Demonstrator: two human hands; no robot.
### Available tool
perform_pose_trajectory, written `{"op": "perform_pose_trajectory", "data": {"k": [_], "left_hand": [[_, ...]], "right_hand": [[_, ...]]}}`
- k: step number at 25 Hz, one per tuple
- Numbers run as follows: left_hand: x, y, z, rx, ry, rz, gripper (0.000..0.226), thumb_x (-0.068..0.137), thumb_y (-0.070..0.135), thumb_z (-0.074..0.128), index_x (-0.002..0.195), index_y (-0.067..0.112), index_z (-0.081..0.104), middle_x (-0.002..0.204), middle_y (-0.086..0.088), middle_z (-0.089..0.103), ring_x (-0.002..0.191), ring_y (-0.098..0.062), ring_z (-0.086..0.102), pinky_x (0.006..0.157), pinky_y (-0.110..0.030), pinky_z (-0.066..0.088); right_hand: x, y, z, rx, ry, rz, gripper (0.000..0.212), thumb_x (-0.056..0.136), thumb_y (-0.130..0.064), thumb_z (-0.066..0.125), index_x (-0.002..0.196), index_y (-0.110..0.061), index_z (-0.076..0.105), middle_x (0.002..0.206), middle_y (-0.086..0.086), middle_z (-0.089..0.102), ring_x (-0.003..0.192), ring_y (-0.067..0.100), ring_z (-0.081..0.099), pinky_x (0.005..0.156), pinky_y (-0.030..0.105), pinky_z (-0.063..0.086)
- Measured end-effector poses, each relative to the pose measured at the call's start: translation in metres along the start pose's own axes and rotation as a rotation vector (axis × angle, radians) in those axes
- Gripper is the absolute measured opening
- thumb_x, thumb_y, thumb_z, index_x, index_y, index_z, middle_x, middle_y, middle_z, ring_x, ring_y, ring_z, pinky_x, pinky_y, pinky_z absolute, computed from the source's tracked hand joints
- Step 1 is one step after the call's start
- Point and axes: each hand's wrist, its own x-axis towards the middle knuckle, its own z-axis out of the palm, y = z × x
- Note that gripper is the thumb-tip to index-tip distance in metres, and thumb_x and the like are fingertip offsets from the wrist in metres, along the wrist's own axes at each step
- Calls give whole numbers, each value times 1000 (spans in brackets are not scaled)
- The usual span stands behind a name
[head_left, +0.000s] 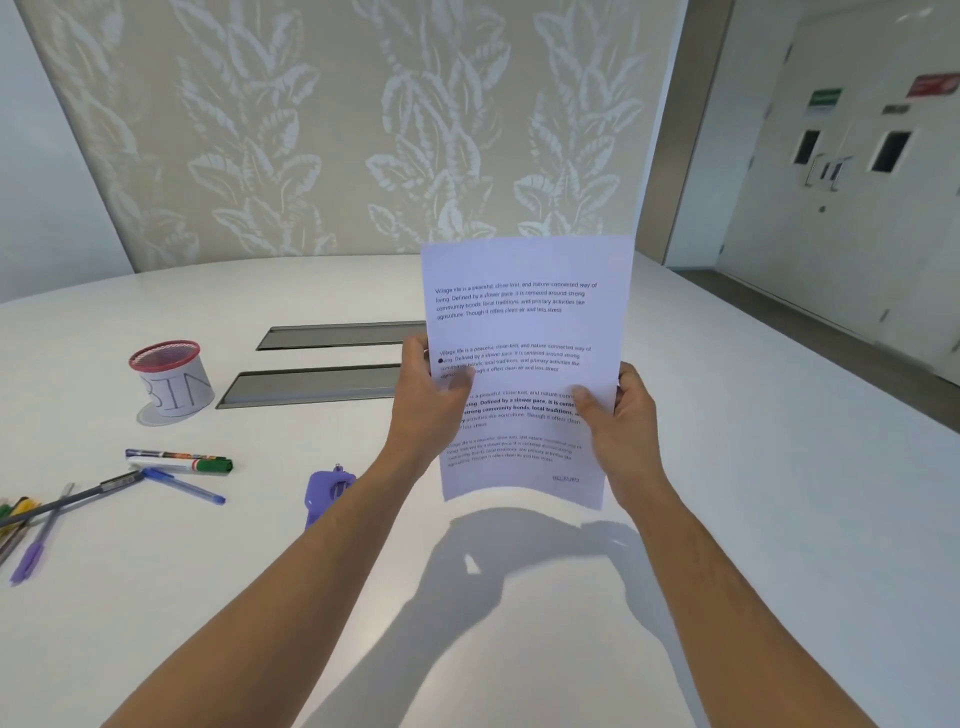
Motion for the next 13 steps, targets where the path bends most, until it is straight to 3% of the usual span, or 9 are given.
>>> {"op": "perform_pose_trajectory", "data": {"k": [5,10,13], "left_hand": [[-33,-36,11,138,0,-63,30,89,8,62,109,24,46,106,5,63,96,-14,64,76,-30,54],[-18,-25,11,133,7,39,29,89,12,63,108,25,45,103,14,62,90,0,64,64,-13,52],[-23,-34,10,137,6,-4,30,88,10,63,109,24,45,104,12,63,93,-2,64,66,-16,54]], "right_hand": [[-30,35,0,-29,24,66,26,94,-7,61,105,-30,60,104,-12,71,95,6,68,75,18,55],[-14,20,0,12,47,13,31,93,-8,61,100,-38,64,99,-19,73,91,0,68,69,10,51],[-17,31,0,-29,26,48,29,92,-8,62,100,-36,64,98,-20,74,92,1,69,70,12,52]]}}
